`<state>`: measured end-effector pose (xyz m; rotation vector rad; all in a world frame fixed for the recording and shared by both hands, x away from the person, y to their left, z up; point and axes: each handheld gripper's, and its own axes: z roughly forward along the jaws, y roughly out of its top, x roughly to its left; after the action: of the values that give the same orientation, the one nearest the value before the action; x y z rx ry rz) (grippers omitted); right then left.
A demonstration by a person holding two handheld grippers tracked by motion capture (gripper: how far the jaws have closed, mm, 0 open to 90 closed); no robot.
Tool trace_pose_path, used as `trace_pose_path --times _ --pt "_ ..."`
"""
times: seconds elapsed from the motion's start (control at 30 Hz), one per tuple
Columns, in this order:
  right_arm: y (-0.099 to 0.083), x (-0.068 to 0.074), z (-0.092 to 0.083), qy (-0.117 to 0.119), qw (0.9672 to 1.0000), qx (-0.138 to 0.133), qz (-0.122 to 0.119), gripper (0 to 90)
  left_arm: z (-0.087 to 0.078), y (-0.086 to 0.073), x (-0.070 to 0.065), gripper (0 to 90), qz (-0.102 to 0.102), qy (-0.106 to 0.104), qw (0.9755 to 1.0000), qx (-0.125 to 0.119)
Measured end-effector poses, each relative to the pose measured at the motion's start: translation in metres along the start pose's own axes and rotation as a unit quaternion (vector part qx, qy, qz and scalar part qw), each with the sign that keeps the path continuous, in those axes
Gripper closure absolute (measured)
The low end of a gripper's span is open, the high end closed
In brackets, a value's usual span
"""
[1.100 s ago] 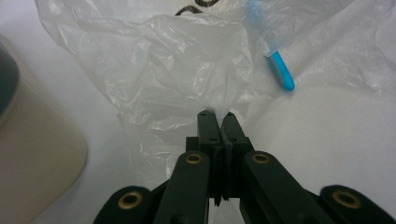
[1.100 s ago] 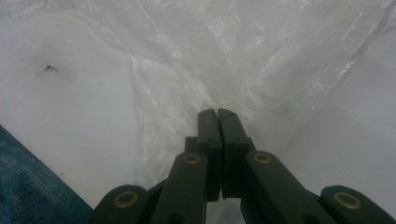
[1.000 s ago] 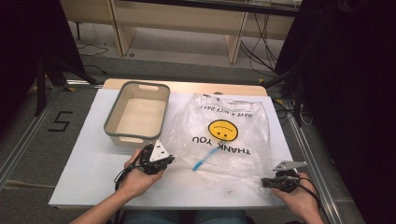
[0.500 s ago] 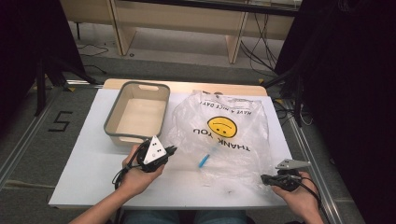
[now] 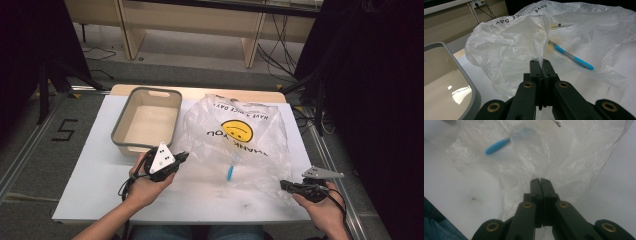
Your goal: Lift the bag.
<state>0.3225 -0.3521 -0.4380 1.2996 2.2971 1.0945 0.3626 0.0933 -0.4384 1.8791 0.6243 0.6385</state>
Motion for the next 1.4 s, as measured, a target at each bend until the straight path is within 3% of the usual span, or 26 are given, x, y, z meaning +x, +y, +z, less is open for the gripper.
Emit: trace_pose_path --times 0.07,0.13,0.2,0.27,0.37,0.5,0.57,0.67,0.77,0.87,0.97,1.07,1.2,1.4 --pt "0.0 0.0 0.001 0.004 1.0 0.007 -0.001 90.0 0.001 -0.001 0.0 89.2 0.001 -0.002 1.0 0.005" --pt "-0.002 0.001 0.004 -0.007 0.9998 0.012 -0.017 88.6 0.002 -0.002 -0.001 89.2 0.0 -0.003 1.0 0.009" --pt "-0.002 0.002 0.006 -0.011 0.9995 0.017 -0.026 81.2 0.002 -0.002 -0.001 89.2 0.002 -0.004 0.9999 0.012" --pt "0.0 0.005 0.004 -0.02 0.9987 0.011 -0.046 73.7 0.003 -0.002 -0.001 89.2 0.002 -0.006 0.9999 0.013" --pt "0.005 0.012 0.003 -0.022 0.9967 -0.02 -0.076 61.6 0.004 -0.003 -0.002 89.2 0.002 -0.008 0.9998 0.016" --pt "0.009 0.024 0.007 -0.002 0.991 -0.043 -0.127 47.9 0.004 -0.002 -0.003 89.2 0.005 -0.01 0.9998 0.016" --pt "0.009 0.029 0.013 0.019 0.9891 -0.029 -0.143 42.8 0.004 -0.002 -0.003 89.2 0.005 -0.01 0.9998 0.016" --pt "0.005 0.032 0.024 0.035 0.9863 0.019 -0.16 33.7 0.004 -0.002 -0.003 89.2 0.005 -0.011 0.9998 0.016" --pt "0.0 0.031 0.027 0.052 0.98 0.069 -0.179 28.0 0.003 -0.002 -0.003 89.2 0.005 -0.011 0.9998 0.016" --pt "-0.007 0.03 0.021 0.069 0.9746 0.092 -0.192 22.4 0.003 -0.002 -0.002 89.2 0.005 -0.011 0.9998 0.016" --pt "-0.014 0.029 0.018 0.087 0.967 0.119 -0.208 19.6 0.004 -0.002 -0.003 89.2 0.005 -0.012 0.9998 0.016" --pt "-0.021 0.028 0.02 0.091 0.9616 0.14 -0.218 22.7 0.005 -0.002 -0.003 89.2 0.005 -0.013 0.9998 0.016" --pt "-0.024 0.02 0.023 0.084 0.9629 0.149 -0.209 37.0 0.005 -0.003 -0.003 89.2 0.005 -0.013 0.9998 0.017" --pt "-0.023 0.012 0.023 0.076 0.9683 0.137 -0.195 56.9 0.005 -0.003 -0.003 89.2 0.006 -0.012 0.9997 0.018"
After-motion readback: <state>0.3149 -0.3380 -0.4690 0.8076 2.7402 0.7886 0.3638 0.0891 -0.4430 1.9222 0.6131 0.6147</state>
